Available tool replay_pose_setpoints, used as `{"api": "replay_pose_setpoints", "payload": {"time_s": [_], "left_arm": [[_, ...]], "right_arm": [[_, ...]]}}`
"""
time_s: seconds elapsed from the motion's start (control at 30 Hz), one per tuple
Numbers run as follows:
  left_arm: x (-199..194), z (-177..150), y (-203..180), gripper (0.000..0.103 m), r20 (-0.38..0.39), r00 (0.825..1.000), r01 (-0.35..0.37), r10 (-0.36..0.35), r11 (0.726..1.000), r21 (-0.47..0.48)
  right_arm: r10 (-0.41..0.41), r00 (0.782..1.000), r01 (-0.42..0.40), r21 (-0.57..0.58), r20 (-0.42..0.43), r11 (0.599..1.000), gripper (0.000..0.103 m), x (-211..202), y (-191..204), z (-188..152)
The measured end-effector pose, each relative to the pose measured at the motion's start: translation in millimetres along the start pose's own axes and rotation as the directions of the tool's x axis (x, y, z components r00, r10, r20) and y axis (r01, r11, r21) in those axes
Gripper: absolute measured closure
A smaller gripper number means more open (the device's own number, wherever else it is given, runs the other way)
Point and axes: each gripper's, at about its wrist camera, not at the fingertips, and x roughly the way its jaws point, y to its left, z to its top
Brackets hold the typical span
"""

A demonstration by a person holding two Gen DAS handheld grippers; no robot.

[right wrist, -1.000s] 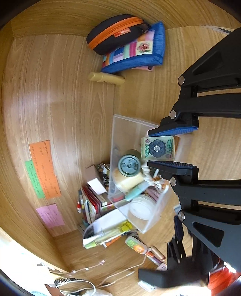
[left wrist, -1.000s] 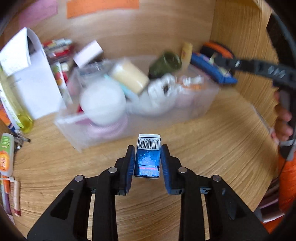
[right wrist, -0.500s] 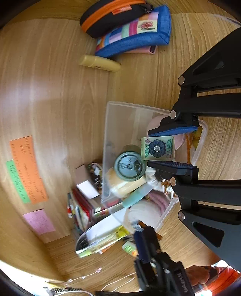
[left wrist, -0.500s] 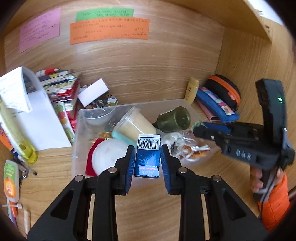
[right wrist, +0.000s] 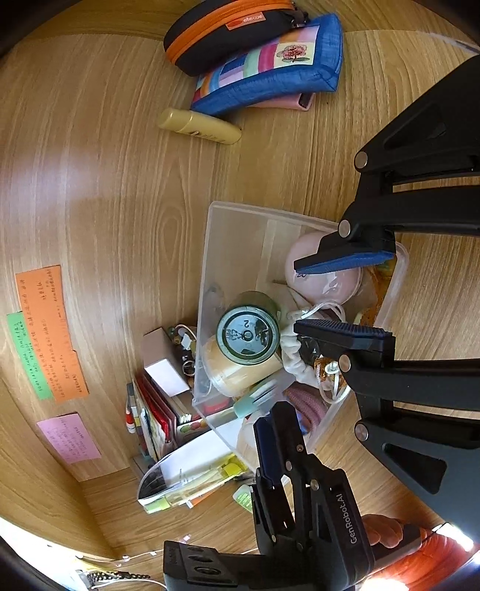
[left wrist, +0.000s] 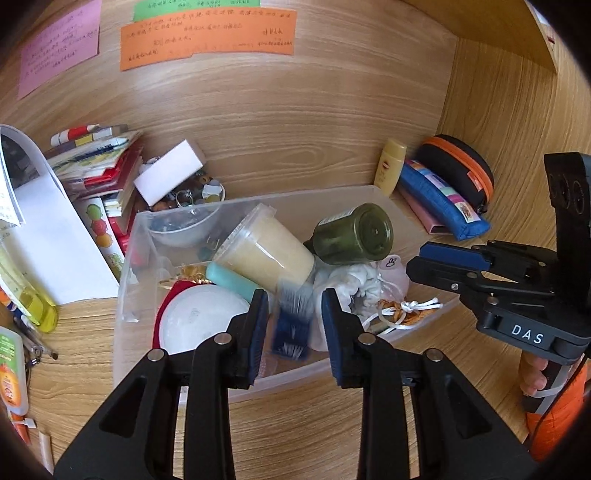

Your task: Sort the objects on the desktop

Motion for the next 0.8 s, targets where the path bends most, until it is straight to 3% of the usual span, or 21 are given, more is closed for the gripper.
{"api": "replay_pose_setpoints", "payload": {"time_s": [0.07, 0.3, 0.4, 0.6, 0.67, 0.8], "left_arm": [[-5, 0, 0, 0.058, 0.017, 1.000, -0.010, 0.010, 1.000, 0.000], [-18, 1, -2, 0.053, 0.044, 0.999, -0.002, 0.002, 1.000, -0.002], [-28, -1, 0, 0.039, 0.065, 0.998, 0.003, -0.002, 1.000, -0.018], [-46, -7, 3, 0.035, 0.091, 0.996, -0.019, 0.022, 0.999, -0.032], [-52, -10, 3, 0.022, 0.104, 0.994, -0.037, 0.041, 0.999, -0.038], [-66, -19, 2, 0.021, 0.142, 0.985, -0.097, 0.101, 0.995, -0.037]], "right_arm": [[0.000, 1.000, 0.000, -0.002, 0.005, 1.000, 0.080, -3, 1, 1], [-0.012, 0.999, 0.012, -0.014, 0.035, 1.000, 0.073, -16, 6, 3], [-0.019, 0.999, 0.020, -0.016, 0.048, 1.000, 0.061, -22, 9, 2], [-0.049, 0.995, 0.051, -0.029, 0.086, 0.998, 0.043, -38, 18, 0], [-0.063, 0.993, 0.067, -0.038, 0.099, 0.997, 0.035, -44, 22, -1], [-0.081, 0.989, 0.089, -0.058, 0.123, 0.994, 0.025, -57, 30, -5]]}}
